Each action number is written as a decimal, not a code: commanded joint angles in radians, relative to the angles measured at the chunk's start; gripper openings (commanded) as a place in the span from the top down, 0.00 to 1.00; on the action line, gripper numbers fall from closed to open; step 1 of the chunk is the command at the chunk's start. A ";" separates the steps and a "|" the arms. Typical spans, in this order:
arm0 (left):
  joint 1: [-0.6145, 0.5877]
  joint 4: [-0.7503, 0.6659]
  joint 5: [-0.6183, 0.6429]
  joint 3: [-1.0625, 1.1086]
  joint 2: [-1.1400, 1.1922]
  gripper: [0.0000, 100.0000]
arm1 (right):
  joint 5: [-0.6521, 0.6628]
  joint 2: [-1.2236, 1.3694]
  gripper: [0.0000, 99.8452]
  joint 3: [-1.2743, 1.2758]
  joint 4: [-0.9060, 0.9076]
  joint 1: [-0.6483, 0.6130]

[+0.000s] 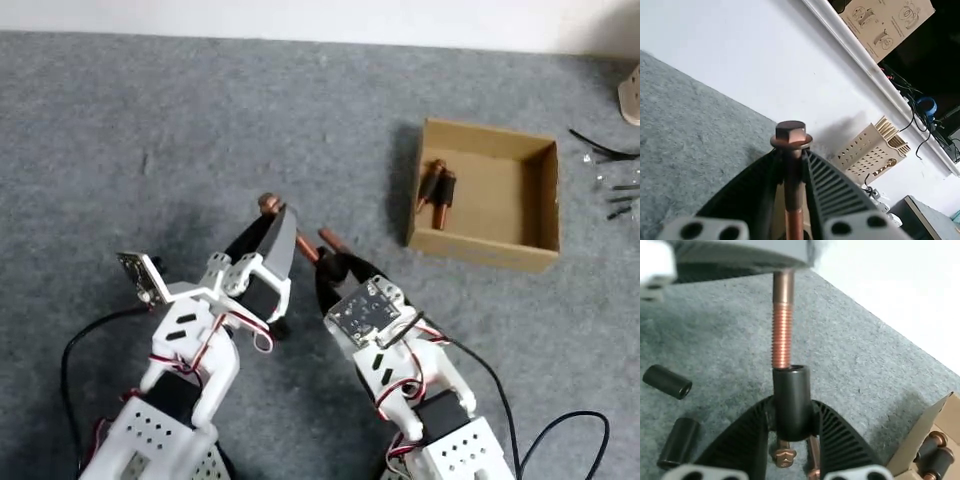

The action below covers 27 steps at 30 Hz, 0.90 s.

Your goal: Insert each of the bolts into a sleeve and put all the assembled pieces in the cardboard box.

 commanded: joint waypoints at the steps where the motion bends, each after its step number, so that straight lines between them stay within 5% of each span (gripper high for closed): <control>1: 0.024 -0.038 0.008 -0.016 0.107 0.99 | -0.009 -0.016 1.00 0.140 -0.044 -0.008; 27: 0.027 -0.032 0.086 -0.203 0.369 0.99 | -0.009 -0.016 1.00 0.137 -0.077 0.039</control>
